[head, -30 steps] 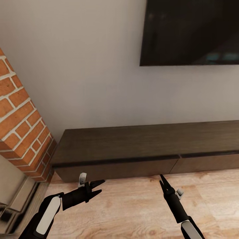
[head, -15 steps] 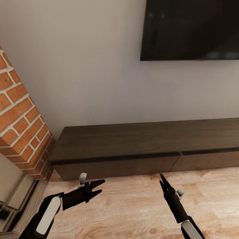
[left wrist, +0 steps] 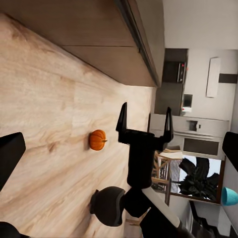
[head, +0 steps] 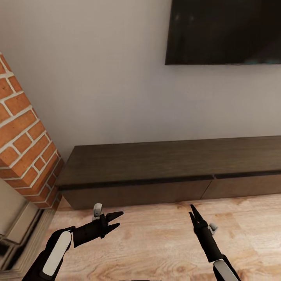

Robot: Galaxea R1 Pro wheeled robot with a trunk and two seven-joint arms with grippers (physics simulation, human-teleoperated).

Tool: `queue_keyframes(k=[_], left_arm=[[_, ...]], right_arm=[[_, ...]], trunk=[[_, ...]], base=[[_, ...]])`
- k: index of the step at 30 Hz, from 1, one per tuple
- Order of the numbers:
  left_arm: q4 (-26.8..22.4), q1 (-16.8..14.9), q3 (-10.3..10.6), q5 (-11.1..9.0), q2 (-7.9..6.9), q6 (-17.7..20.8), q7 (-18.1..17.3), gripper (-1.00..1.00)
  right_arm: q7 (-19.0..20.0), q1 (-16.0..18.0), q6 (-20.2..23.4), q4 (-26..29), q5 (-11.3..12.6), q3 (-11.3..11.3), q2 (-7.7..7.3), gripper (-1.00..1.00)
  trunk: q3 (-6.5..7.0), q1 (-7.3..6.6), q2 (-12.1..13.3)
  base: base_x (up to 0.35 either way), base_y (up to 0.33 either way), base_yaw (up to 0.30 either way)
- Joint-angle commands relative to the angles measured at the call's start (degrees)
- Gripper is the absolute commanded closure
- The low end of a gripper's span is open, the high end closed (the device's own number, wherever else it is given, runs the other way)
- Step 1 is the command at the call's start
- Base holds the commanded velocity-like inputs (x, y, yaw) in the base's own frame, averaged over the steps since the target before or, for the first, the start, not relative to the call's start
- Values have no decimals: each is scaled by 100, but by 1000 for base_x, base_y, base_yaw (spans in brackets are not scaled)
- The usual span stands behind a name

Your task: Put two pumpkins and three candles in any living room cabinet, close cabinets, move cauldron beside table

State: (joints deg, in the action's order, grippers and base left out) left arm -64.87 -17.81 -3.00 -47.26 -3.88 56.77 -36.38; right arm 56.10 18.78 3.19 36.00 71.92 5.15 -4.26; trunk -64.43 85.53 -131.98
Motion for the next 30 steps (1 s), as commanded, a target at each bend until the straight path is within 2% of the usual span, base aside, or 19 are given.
queue_keyframes(k=[1,7,26,30], left_arm=[[1,-3,-8,14,1,27,-27,-100],[1,-5,-8,15,1,27,-27,-100],[1,-3,-8,11,10,27,-27,-100],[-6,-4,-8,9,7,27,-34,-100]], right_arm=[[18,3,-61,-4,173,-10,-3,-100],[-8,3,-181,-5,330,-13,-4,-100],[-47,3,-205,-5,349,-14,-4,-100],[-47,3,-202,-5,349,-14,-4,-100]], trunk=[[-23,21,-43],[-130,153,-284],[-471,571,-1046],[-471,571,-1046]], base=[[0,0,0],[0,0,0],[0,0,0],[0,0,0]])
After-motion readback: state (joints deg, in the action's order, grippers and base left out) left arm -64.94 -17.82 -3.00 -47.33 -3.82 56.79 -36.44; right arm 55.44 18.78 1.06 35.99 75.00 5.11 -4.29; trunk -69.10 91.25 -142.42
